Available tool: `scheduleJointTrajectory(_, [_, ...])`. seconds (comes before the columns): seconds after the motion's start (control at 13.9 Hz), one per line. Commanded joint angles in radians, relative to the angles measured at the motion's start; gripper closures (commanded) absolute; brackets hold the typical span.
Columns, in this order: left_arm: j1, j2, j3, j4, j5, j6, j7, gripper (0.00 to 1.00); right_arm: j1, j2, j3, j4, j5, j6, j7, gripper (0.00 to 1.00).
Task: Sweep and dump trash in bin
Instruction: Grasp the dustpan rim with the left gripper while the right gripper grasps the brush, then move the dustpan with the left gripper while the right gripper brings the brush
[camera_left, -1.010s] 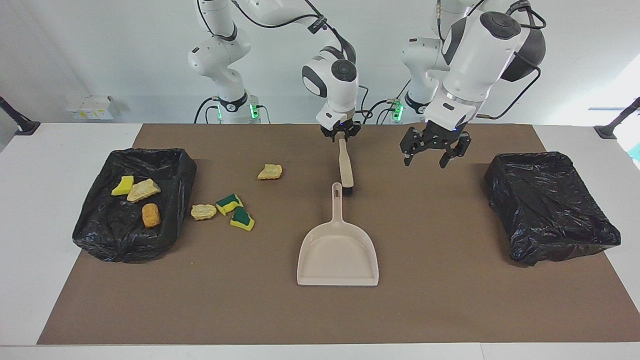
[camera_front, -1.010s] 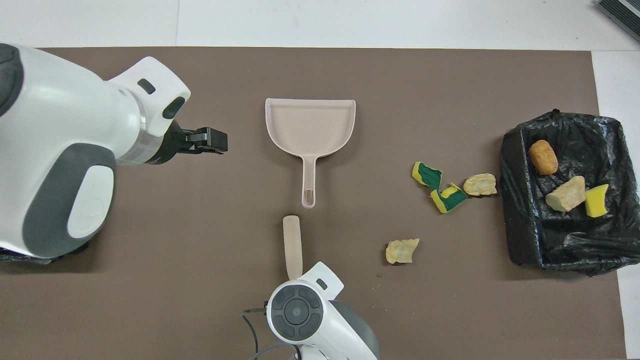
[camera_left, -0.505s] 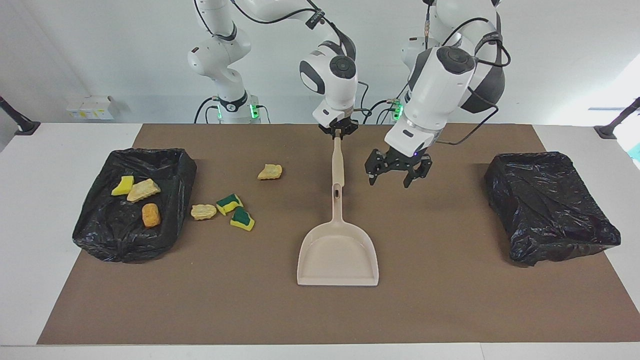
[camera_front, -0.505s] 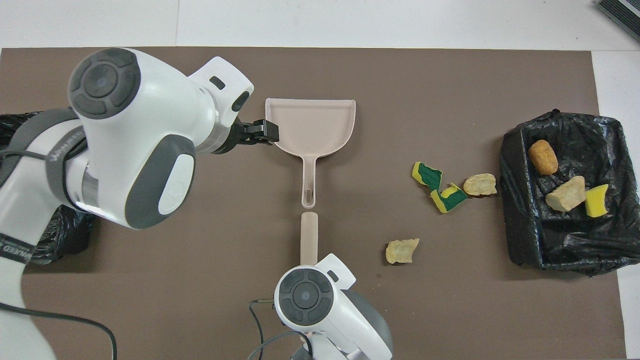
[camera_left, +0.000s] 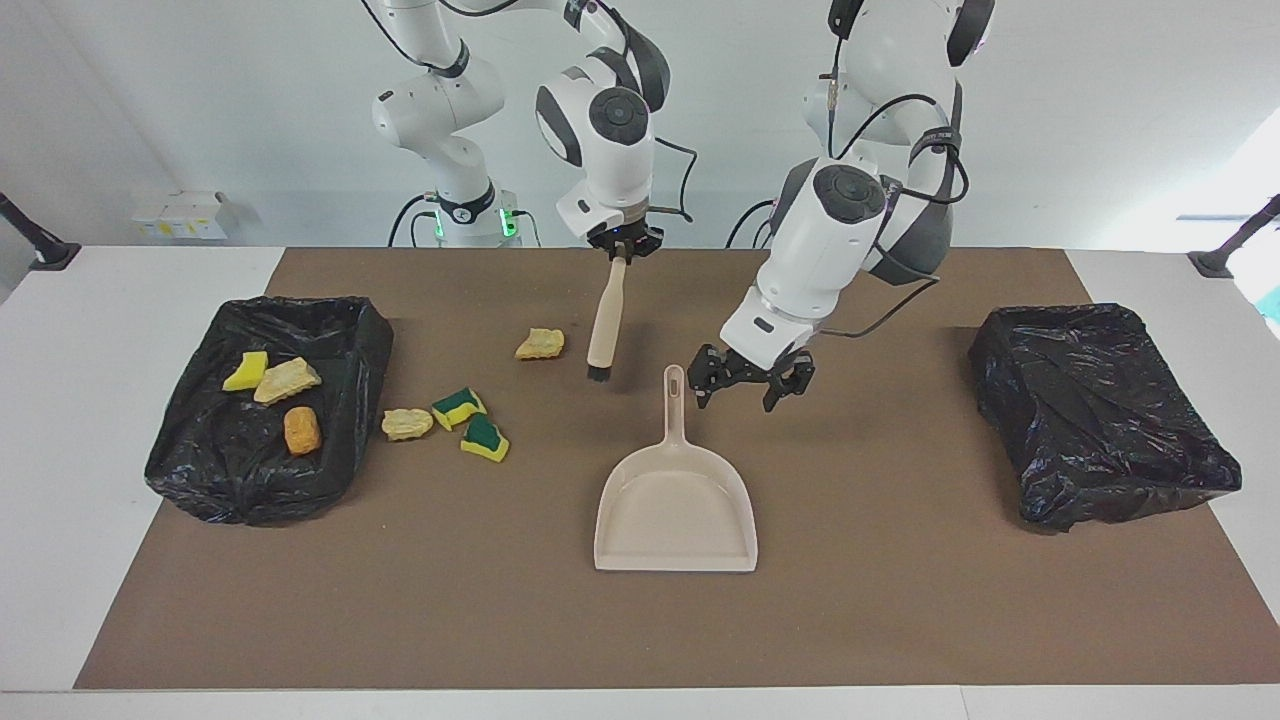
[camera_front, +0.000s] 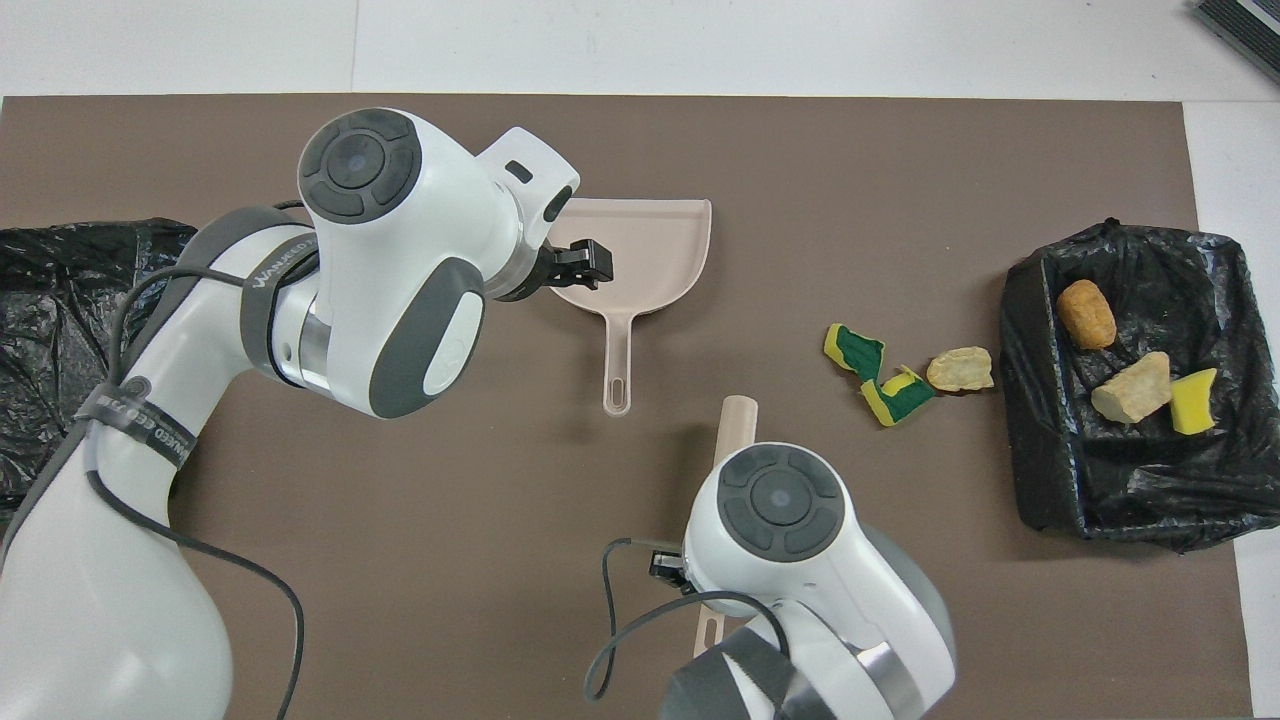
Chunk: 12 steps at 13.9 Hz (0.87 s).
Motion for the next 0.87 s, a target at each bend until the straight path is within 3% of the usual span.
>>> scheduleJointTrajectory(0.0, [-0.041,0.03,0.011,0.018,0.014,0.002,0.005,0.0,-0.067,-0.026,0.006,-0.012,-0.093,-0.043,-0.016,1.0])
scheduleJointTrajectory(0.43, [-0.087,0.062,0.011,-0.023,0.014,0.051,0.0,0.0,-0.285,-0.024,0.008,-0.033,-0.245,-0.085,-0.169,1.0])
scheduleJointTrajectory(0.79, [-0.141,0.1,0.011,-0.04,0.014,0.059,-0.006,0.0,-0.498,-0.02,0.009,-0.079,-0.295,0.004,-0.502,1.0])
